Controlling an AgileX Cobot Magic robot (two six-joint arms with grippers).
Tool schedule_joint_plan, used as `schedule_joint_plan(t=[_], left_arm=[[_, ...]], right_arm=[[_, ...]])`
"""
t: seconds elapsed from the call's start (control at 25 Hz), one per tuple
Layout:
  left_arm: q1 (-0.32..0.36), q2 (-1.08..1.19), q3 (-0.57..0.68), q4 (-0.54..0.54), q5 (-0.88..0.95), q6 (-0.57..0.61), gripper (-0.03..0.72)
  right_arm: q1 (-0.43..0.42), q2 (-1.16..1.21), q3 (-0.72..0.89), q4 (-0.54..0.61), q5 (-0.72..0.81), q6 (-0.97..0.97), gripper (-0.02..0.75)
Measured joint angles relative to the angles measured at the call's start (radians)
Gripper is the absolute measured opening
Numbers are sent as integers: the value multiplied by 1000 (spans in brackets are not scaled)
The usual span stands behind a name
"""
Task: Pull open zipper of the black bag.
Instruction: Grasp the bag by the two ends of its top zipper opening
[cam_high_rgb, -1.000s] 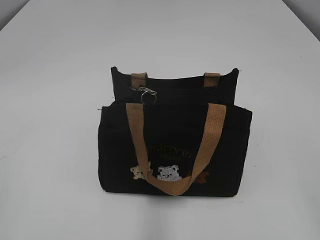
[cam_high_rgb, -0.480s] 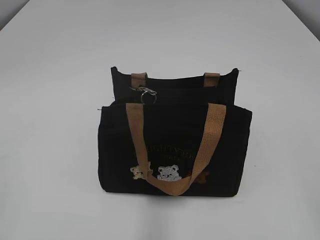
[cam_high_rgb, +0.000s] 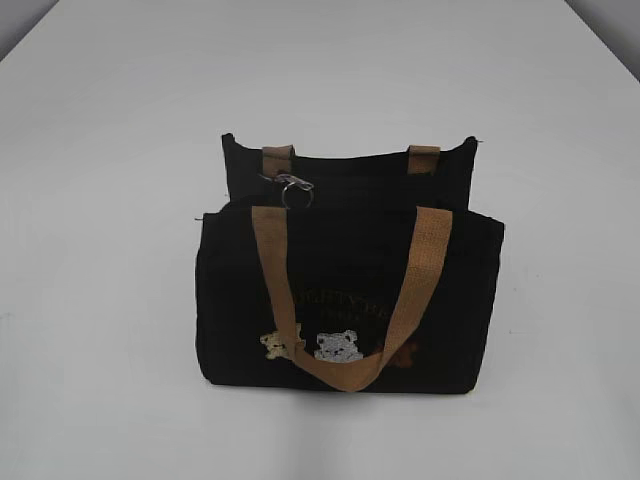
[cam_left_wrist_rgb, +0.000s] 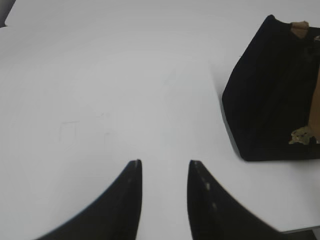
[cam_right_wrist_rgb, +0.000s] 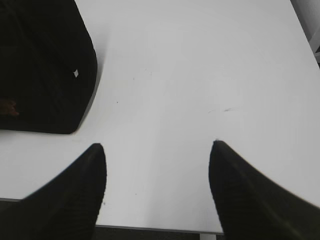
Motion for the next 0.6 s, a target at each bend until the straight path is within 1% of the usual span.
schedule_joint_plan(t=[0.12, 0.2, 0.28, 0.36, 0.44, 0.6], left_arm=[[0, 9, -5, -28, -19, 0, 237], [0, 48, -25, -85, -77, 0, 238], [0, 123, -45, -172, -143, 0, 243], [0, 222, -58, -273, -208, 0, 252], [0, 345, -68, -418, -253, 25, 256], [0, 643, -120, -699, -251, 219, 262]], right_arm=[[0, 0, 0, 0, 0, 0, 505], [0, 0, 0, 0, 0, 0, 505], [0, 0, 0, 2, 0, 0, 505], [1, 2, 0, 32, -1, -8, 505], [15, 31, 0, 82, -3, -54, 505], [50, 179, 0, 158, -3, -149, 505]])
